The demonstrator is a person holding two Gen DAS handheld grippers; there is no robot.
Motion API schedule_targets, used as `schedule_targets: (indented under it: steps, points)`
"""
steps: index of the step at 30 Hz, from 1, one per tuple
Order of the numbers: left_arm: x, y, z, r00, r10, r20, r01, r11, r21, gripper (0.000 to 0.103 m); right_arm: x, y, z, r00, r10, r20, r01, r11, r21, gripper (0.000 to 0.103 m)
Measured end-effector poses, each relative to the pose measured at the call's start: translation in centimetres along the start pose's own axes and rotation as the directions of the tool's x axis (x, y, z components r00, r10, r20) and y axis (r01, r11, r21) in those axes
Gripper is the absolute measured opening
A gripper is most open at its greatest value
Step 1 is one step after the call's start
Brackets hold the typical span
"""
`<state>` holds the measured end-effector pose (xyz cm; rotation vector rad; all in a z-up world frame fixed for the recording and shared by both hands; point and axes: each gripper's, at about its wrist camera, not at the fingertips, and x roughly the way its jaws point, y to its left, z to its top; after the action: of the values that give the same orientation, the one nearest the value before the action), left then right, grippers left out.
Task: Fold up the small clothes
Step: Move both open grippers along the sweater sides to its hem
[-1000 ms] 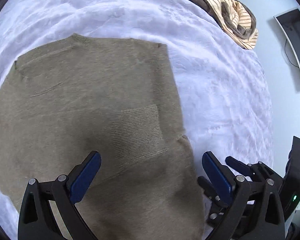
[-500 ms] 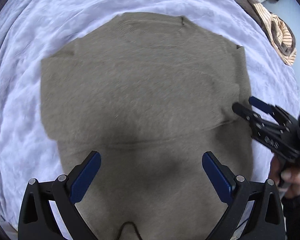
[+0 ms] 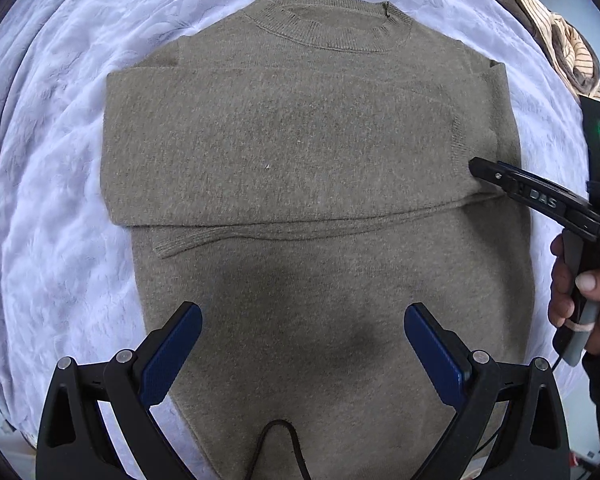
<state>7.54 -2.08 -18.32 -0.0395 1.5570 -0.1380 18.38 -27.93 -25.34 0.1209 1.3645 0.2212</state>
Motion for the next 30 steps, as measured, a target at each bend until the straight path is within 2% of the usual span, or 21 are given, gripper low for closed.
schedule_targets:
  steps: [1, 2, 3, 6, 9, 14, 19, 20, 23, 24, 26, 28, 30]
  points:
    - [-0.2, 0.0, -0.3, 1.0, 0.004, 0.003, -0.004, 1.0, 0.001, 0.101, 0.4, 0.2, 0.0, 1.0, -0.021, -0.004, 0.021, 1.0, -0.008, 0.048]
    - [-0.4, 0.3, -0.7, 1.0, 0.008, 0.008, -0.008, 1.0, 0.001, 0.101, 0.5, 0.3, 0.2, 0.999, -0.037, 0.006, 0.037, 0.999, -0.01, 0.038]
    - [-0.8, 0.7, -1.2, 1.0, 0.011, 0.016, -0.011, 1.0, -0.002, 0.101, 0.3, 0.4, 0.4, 0.999, -0.042, 0.01, 0.042, 0.999, -0.005, 0.013]
    - [-1.8, 2.2, -2.5, 0.999, 0.015, 0.036, -0.014, 0.999, -0.029, 0.101, -1.4, 0.2, 0.5, 0.999, 0.006, 0.048, -0.008, 0.999, 0.04, 0.008]
    - [-2.8, 3.9, -4.3, 0.999, 0.019, 0.049, -0.016, 0.997, -0.071, 0.101, -2.7, 0.2, 0.3, 0.998, -0.002, 0.067, 0.001, 1.0, 0.013, 0.007]
    - [-3.4, 5.5, -6.7, 0.998, 0.04, 0.056, -0.033, 0.992, -0.119, 0.101, -4.1, -1.2, 0.8, 0.991, -0.056, 0.124, 0.052, 0.998, 0.037, 0.007]
    - [-3.5, 5.5, -8.6, 0.996, 0.078, 0.039, -0.073, 0.99, -0.124, 0.101, -2.4, -0.9, 1.1, 0.992, -0.113, 0.057, 0.116, 0.992, -0.053, 0.01]
    - [-3.5, 5.4, -8.8, 0.996, 0.083, 0.039, -0.077, 0.989, -0.128, 0.101, -2.2, -0.7, 1.2, 0.99, -0.138, 0.041, 0.141, 0.988, -0.068, 0.014]
    - [-4.0, 5.1, -9.2, 0.995, 0.09, 0.053, -0.082, 0.986, -0.143, 0.101, -3.2, -1.2, 0.8, 0.981, -0.188, 0.042, 0.189, 0.982, -0.029, 0.04]
    - [-4.1, 5.0, -9.3, 0.994, 0.09, 0.062, -0.08, 0.986, -0.148, 0.101, -3.9, -1.5, 0.6, 0.979, -0.195, 0.058, 0.195, 0.981, -0.004, 0.043]
    - [-4.3, 4.9, -9.6, 0.994, 0.084, 0.075, -0.071, 0.984, -0.162, 0.101, -6.0, -1.6, -0.8, 0.98, -0.173, 0.098, 0.171, 0.985, 0.022, 0.044]
    - [-3.8, 4.6, -9.8, 0.994, 0.082, 0.071, -0.068, 0.981, -0.181, 0.101, -7.1, -0.2, -3.0, 0.988, -0.113, 0.107, 0.118, 0.992, -0.043, 0.045]
    - [-2.6, 3.8, -10.0, 0.994, 0.094, 0.047, -0.084, 0.98, -0.179, 0.101, -6.8, 1.9, -5.7, 0.995, -0.076, 0.068, 0.085, 0.986, -0.142, 0.045]
